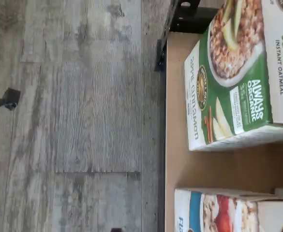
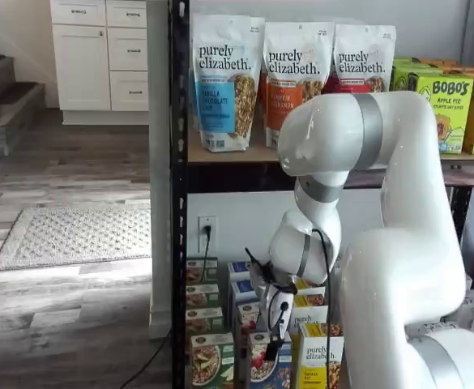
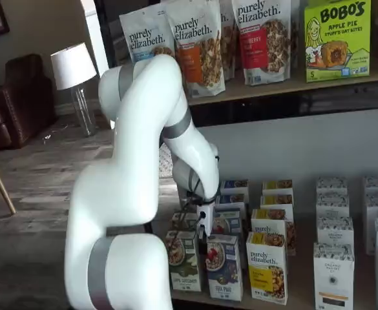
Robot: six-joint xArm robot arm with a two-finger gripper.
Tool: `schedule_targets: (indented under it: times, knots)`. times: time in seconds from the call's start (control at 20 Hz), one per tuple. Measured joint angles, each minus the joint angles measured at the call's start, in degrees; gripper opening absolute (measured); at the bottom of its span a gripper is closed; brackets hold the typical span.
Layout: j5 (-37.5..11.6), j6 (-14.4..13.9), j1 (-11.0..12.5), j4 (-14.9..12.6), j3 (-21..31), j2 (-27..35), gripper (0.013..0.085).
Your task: Pick up the blue and white box that is on the bottom shelf, the second box from the left
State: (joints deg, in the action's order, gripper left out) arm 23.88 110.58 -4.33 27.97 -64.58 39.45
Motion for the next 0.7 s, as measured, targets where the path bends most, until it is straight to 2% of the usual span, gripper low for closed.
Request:
schedule_targets:
  times: [0.05,0.1,0.15,0.25,0.35,0.5,0.7]
  knots:
    - [0.42,-0.89,0.03,-0.97,-0.15,0.03,0.085]
    - [1.74,-3.62,0.17,-4.09,-0.68,0.22,0.085]
    - [2.06,-4.54,0.14,-5.06,-0.86,0.4,0.085]
    - [1.87,-4.7,-0.03,-5.12,-0.92,0.55,0.085]
    - [0.74,-3.6,-0.35,-3.65,-0.75,0.78,0.085]
    - [-1.96,-0.31,-0.94,0.4,-0.27,1.07,0.085]
    - [-3.65,1.85,-1.08,2.8,-0.34,1.52,0.085]
